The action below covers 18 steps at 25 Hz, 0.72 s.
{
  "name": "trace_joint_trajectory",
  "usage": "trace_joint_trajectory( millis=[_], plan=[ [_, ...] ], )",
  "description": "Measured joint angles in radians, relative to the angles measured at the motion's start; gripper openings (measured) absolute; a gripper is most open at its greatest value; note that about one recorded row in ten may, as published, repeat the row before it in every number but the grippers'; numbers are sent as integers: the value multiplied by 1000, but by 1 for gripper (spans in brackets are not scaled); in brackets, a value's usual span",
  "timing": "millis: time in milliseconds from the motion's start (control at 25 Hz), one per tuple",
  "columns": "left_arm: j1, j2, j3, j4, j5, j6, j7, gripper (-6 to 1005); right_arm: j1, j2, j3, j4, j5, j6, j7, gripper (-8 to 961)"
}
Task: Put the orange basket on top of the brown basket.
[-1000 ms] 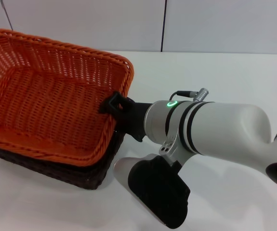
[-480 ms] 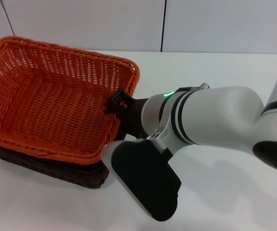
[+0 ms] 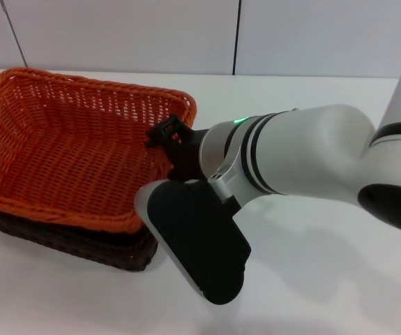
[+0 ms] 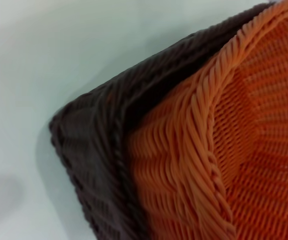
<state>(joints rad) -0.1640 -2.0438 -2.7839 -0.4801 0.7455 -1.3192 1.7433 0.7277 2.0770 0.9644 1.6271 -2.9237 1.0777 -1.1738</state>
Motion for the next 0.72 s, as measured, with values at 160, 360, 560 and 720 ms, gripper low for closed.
trace_joint_trajectory(
  millis=[160,360,560,720],
  plan=[
    [3,1,1,1,0,0,0,734,-13,0,12,51,0,14,5,511],
    [6,2,1,12,0,0,-2,733,-28,3,6,106,0,82,38,511],
    [11,8,1,22,0,0,-18,733,-31,3,1,151,0,147,84,512],
    [13,12,3,23,8,0,-27,733,-53,1,25,219,-1,183,106,512]
  ],
)
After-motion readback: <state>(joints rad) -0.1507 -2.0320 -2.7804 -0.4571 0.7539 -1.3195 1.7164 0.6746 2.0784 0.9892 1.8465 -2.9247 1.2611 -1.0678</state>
